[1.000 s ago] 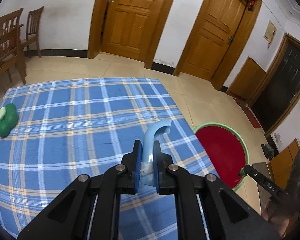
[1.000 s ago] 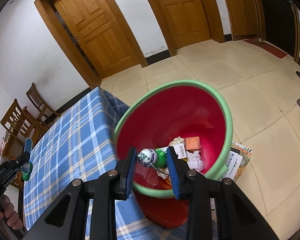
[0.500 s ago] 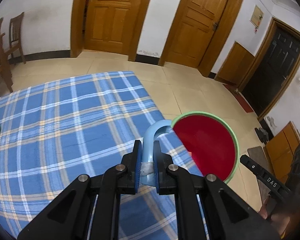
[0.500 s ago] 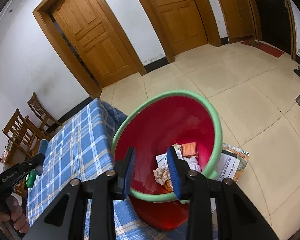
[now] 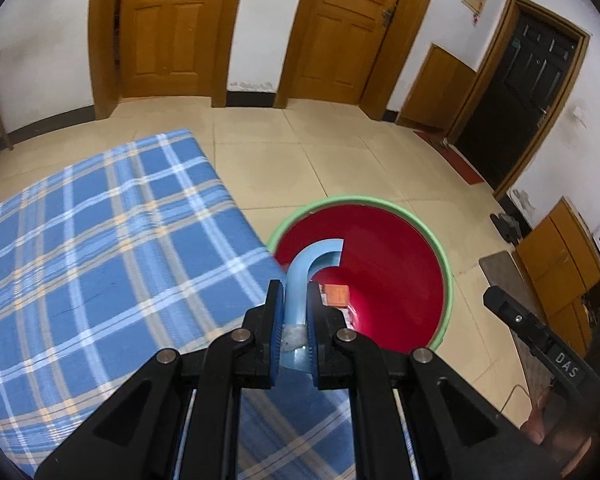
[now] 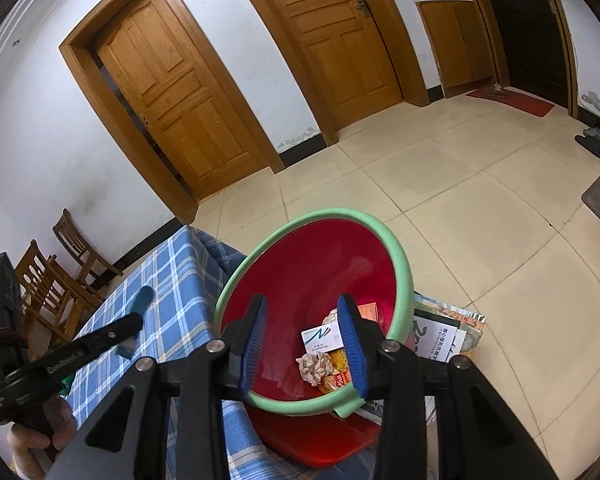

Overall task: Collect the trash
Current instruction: 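Move the left gripper over the bucket and open it to drop the hook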

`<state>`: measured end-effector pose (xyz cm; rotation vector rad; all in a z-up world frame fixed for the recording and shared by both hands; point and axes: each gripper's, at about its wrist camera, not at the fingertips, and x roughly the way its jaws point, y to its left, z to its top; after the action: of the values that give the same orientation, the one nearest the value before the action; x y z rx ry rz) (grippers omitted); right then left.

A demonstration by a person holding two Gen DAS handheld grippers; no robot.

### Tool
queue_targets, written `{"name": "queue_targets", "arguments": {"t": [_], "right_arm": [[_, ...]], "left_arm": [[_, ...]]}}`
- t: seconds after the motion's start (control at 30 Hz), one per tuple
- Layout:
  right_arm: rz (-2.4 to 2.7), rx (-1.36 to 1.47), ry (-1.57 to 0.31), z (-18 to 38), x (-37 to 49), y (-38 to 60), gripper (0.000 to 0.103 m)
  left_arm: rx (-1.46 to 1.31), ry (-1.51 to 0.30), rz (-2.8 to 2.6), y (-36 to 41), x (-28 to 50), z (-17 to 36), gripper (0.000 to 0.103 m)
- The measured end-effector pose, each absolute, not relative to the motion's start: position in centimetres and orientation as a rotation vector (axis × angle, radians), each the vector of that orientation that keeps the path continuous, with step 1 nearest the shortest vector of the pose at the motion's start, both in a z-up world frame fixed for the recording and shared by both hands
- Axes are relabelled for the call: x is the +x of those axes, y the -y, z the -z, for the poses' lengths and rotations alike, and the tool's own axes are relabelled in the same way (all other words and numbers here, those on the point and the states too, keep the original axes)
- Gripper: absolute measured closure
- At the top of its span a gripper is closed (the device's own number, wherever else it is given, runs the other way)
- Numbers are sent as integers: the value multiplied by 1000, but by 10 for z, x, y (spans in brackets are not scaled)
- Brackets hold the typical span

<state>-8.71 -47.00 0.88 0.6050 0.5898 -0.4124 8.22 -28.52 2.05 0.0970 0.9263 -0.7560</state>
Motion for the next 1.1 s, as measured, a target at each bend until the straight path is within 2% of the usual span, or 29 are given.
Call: {"name": "queue_targets", "arguments": {"t": [0.67, 0.7, 0.77, 0.8, 1.0, 1.1], "right_arm": [[436, 659, -607, 6, -95, 486, 62], [436, 660, -608, 6, -97, 487, 62], [436, 663, -609, 6, -98, 486, 62], [436, 663, -609, 6, -98, 486, 62], [425, 658, -614, 6, -96, 483, 57], [417, 651, -616, 5, -94, 479, 55]], "left_arm": [[217, -986, 815, 344, 80, 21, 92], [217, -985, 818, 345, 81, 21, 90], [211, -986, 821, 345, 80, 21, 74], [207, -982, 818, 344, 80, 20, 71], [204, -976, 796, 340, 79, 15, 69], [196, -970, 778, 331, 78, 11, 62]]}}
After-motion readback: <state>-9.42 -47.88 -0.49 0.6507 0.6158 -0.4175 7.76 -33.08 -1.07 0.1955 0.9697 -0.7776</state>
